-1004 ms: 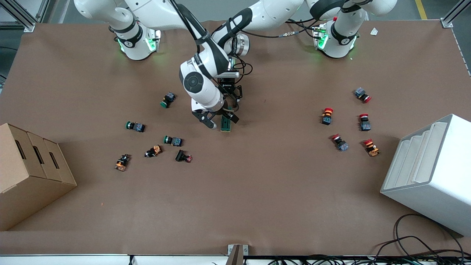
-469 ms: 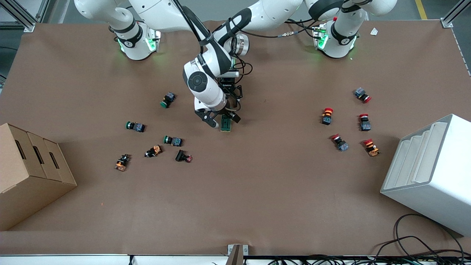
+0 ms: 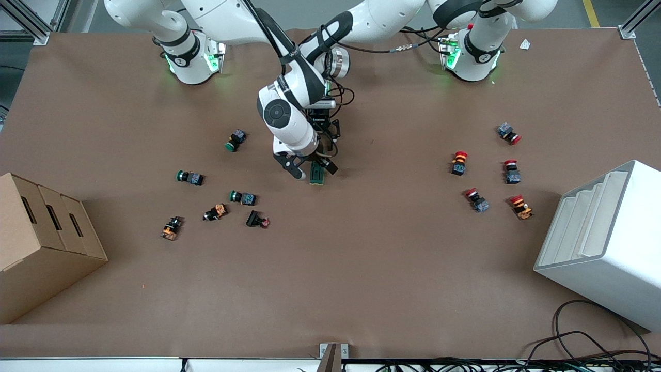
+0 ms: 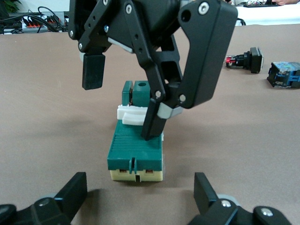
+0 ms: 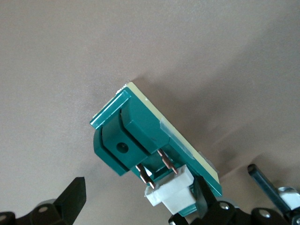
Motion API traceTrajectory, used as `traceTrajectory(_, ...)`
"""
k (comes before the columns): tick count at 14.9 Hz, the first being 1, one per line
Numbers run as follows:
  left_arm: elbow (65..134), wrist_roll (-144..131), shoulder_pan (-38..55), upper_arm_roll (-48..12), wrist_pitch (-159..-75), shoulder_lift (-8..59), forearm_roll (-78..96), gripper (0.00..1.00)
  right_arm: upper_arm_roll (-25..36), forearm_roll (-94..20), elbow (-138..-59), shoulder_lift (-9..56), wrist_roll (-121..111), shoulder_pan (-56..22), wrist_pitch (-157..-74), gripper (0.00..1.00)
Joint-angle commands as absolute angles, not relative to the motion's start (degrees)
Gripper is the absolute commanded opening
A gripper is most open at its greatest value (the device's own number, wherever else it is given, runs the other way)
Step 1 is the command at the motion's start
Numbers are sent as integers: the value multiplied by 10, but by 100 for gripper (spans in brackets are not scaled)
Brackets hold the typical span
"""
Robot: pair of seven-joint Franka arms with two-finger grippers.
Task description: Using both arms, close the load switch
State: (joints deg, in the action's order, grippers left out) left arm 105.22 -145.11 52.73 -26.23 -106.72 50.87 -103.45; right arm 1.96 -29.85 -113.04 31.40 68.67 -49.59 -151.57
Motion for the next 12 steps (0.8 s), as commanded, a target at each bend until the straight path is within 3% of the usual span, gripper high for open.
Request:
traceTrajectory(1, 1047, -1454, 529, -261, -1077, 541, -1034, 100, 27, -311, -1106, 315, 700, -494, -1520, 100)
traceTrajectory(12, 1042, -1455, 529, -261, -1077, 540, -1033, 100, 28, -310, -1064, 314, 700, -460, -1482, 100)
